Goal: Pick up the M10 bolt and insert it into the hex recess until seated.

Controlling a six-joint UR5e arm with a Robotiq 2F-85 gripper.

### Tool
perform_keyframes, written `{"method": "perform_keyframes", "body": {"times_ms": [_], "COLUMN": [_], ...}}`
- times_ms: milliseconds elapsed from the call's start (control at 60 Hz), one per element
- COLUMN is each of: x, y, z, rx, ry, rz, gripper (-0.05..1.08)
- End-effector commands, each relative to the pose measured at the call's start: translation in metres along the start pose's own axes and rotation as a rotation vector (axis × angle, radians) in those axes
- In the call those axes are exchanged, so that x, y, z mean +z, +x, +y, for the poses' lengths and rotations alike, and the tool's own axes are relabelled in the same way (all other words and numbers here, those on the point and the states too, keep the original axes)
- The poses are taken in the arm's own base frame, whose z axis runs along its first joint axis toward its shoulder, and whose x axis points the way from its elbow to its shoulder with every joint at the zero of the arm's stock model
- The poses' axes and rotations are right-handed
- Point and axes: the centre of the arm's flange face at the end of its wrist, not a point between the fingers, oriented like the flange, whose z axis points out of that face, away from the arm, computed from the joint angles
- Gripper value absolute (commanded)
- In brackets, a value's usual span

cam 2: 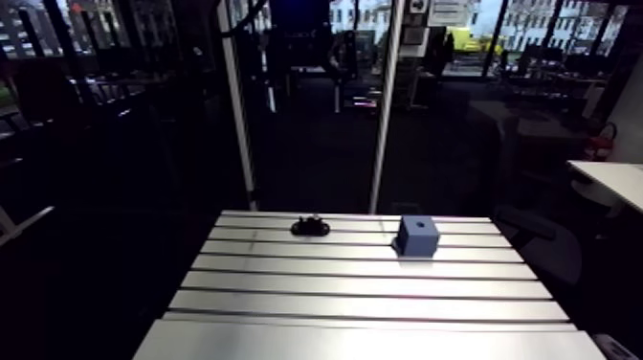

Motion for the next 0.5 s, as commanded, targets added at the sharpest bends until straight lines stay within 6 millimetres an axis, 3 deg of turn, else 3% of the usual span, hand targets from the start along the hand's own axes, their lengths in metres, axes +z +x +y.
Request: {"method": "perform_keyframes", "body": {"times_ms": [17,217,500], "x": [0.014,0.041,0.097], "y": [0.015,0.037,0.076], "z": [-0.001,-0.002,-0.005], "rx": [-0.002,0.001,-0.022], "ry": [-0.007,-0.008,-0.009], "rz": [0.003,0.067,0.177], "gripper": [0.01,0.01,0.01]}}
